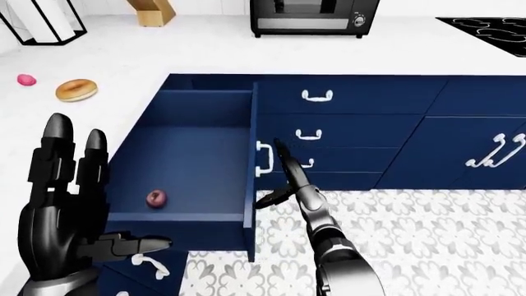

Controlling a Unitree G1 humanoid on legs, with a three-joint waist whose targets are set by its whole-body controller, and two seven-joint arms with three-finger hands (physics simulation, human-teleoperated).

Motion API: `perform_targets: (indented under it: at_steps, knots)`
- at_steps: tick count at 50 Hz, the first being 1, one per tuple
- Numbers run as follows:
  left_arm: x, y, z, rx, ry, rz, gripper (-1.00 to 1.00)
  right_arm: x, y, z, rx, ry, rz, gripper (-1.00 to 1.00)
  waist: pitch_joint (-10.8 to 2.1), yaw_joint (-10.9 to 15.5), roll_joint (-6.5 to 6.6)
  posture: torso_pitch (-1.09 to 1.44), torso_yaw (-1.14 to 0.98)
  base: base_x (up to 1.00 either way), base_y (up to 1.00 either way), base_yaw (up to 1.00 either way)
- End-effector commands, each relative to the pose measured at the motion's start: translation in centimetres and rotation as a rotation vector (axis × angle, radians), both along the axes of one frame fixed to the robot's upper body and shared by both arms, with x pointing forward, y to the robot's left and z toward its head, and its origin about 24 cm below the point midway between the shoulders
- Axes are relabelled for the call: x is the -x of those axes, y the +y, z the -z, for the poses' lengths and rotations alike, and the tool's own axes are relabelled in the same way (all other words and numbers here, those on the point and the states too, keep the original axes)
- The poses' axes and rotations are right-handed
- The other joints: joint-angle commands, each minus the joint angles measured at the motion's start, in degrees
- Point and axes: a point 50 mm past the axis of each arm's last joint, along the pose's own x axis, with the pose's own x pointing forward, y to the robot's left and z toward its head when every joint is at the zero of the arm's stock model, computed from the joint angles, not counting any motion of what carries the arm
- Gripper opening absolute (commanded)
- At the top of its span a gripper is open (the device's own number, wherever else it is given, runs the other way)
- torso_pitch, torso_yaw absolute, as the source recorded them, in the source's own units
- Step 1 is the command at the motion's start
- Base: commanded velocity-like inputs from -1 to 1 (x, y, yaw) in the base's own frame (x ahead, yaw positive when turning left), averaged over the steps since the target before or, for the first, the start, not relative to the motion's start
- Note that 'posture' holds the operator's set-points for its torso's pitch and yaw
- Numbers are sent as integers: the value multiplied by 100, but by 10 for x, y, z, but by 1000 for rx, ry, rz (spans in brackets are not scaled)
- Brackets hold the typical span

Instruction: Close the right drawer.

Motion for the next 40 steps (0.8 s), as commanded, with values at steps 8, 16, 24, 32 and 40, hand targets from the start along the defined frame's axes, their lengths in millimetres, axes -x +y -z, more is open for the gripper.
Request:
perform_targets:
  at_steps: [8, 16, 24, 32, 40]
  knots:
    - [5, -1, -11, -8, -76, 4, 100, -12, 26, -29, -30, -130, -85, 100, -145, 38, 5, 0, 0, 0, 0, 0]
    - [6, -1, -10, -7, -75, 6, 100, -11, 35, -28, -25, -121, -114, 100, -149, 46, 9, 0, 0, 0, 0, 0]
    - [7, -2, -14, -5, -76, 6, 100, -10, 52, -28, -10, -112, -167, 100, -153, 48, 12, 0, 0, 0, 0, 0]
    - [7, -1, -14, -4, -76, 6, 100, -7, 67, -26, 7, -98, -223, 100, -146, 46, 23, 0, 0, 0, 0, 0]
    - [6, -1, -14, -3, -77, 6, 100, -7, 78, -27, 21, -87, -261, 100, -135, 29, 28, 0, 0, 0, 0, 0]
